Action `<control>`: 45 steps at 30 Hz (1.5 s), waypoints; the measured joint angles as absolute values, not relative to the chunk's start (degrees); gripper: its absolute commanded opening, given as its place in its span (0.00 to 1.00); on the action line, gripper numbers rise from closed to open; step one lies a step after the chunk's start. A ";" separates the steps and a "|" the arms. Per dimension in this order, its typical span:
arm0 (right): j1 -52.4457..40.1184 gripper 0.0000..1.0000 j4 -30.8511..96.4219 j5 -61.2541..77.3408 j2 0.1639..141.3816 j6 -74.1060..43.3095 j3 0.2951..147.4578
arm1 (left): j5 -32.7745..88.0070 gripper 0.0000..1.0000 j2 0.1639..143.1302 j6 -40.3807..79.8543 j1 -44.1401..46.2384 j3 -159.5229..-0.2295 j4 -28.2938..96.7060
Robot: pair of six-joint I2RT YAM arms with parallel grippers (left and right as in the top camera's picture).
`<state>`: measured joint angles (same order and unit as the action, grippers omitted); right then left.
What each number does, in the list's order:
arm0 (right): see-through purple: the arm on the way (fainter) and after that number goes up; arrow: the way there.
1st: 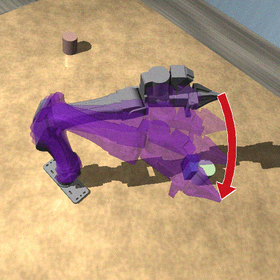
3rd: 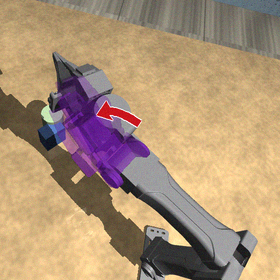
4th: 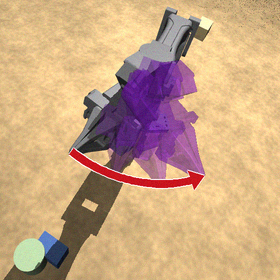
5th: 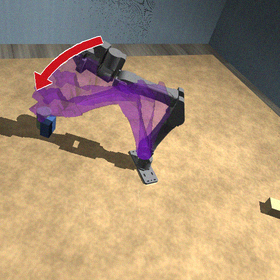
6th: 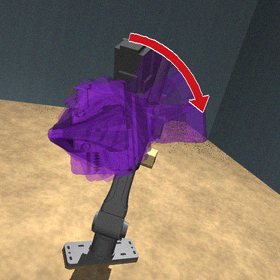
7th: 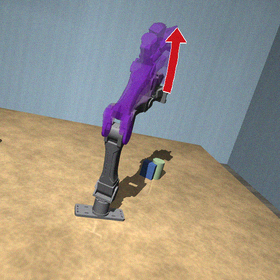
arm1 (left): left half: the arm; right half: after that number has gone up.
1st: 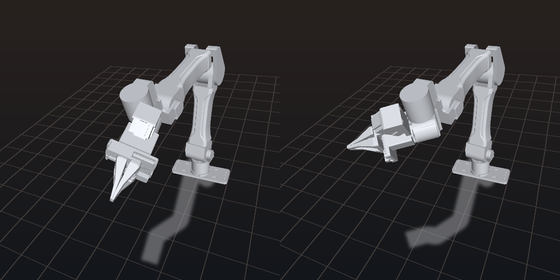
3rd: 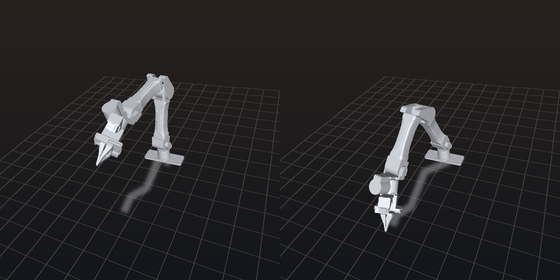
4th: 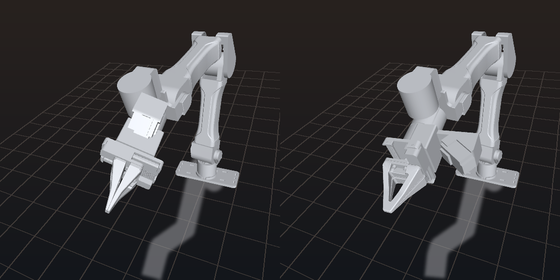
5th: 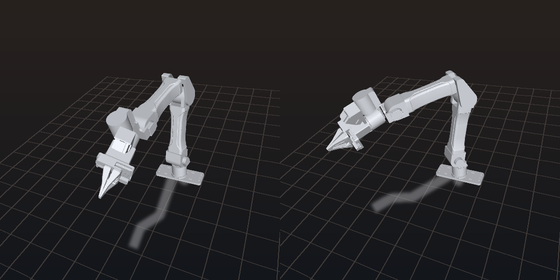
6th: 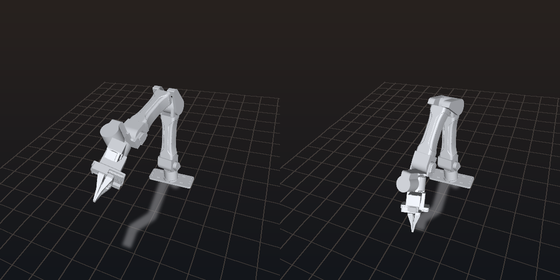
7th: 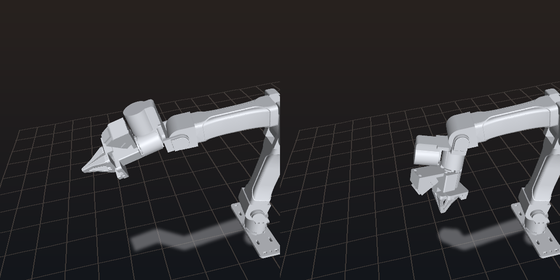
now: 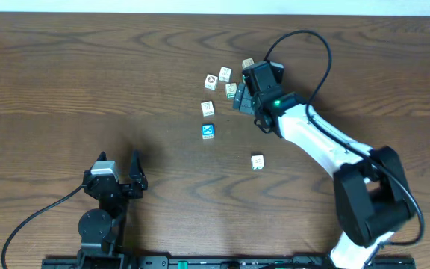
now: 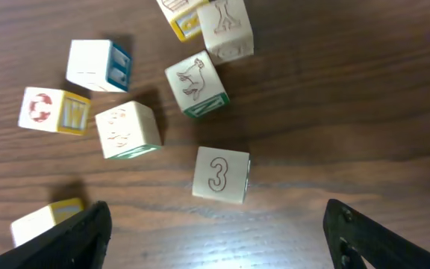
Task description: Lift 4 blocks
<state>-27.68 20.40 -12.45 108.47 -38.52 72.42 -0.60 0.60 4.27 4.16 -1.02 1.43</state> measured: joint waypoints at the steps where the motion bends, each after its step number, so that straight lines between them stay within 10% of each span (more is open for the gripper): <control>1: -27.68 0.82 19.51 -12.43 109.23 -38.68 72.42 | -0.60 0.75 0.60 4.27 4.16 -1.02 1.43; 23: -27.66 0.54 15.03 -12.49 115.28 -41.63 72.42 | -0.60 0.75 0.60 4.29 4.16 -1.02 1.43; 45: -27.66 0.53 14.98 -16.14 115.52 -41.69 72.42 | -0.60 0.75 0.60 4.27 4.16 -1.02 1.43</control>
<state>-27.66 14.98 -16.14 115.52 -41.69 72.42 -0.60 0.60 4.27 4.16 -1.02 1.43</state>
